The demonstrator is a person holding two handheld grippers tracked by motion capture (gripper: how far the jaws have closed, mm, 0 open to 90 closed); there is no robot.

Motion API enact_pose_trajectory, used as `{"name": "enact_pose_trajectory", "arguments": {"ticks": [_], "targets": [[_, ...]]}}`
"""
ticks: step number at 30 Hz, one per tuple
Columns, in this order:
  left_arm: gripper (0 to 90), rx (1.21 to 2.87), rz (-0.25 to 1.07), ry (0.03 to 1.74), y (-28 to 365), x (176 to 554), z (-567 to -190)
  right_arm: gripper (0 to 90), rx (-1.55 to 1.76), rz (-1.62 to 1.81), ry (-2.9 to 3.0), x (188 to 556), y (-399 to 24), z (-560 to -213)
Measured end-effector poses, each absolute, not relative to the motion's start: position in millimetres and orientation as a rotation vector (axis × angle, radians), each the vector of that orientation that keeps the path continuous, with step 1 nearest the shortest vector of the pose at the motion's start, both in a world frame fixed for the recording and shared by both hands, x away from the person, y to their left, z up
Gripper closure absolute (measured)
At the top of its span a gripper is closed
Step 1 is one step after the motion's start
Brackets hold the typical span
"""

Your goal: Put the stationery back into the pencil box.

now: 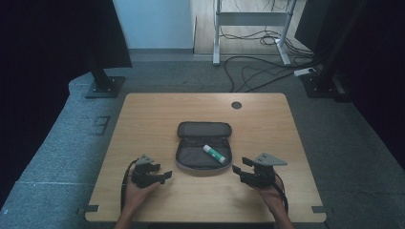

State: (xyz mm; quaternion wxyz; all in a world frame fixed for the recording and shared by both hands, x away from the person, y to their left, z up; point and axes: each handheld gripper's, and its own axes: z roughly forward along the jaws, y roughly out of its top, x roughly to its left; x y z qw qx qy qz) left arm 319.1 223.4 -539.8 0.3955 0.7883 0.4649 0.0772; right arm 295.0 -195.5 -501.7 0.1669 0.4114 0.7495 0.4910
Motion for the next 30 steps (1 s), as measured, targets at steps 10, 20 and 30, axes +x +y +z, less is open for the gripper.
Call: {"name": "enact_pose_trajectory", "arguments": {"ticks": [10,20,30], "targets": [[31.0,2.0,0.195,1.177,223.4,319.0,-539.7,41.5,1.28,1.339,2.075,277.3,-234.9,-519.7],[30.9,2.009,0.191,1.177,222.8,319.5,-540.9,40.8,1.327,1.246,2.087,279.2,-245.5,-532.3],[30.9,2.012,0.191,1.175,221.3,320.7,-541.6,38.8,1.314,1.214,2.091,279.6,-244.4,-533.8]]}}
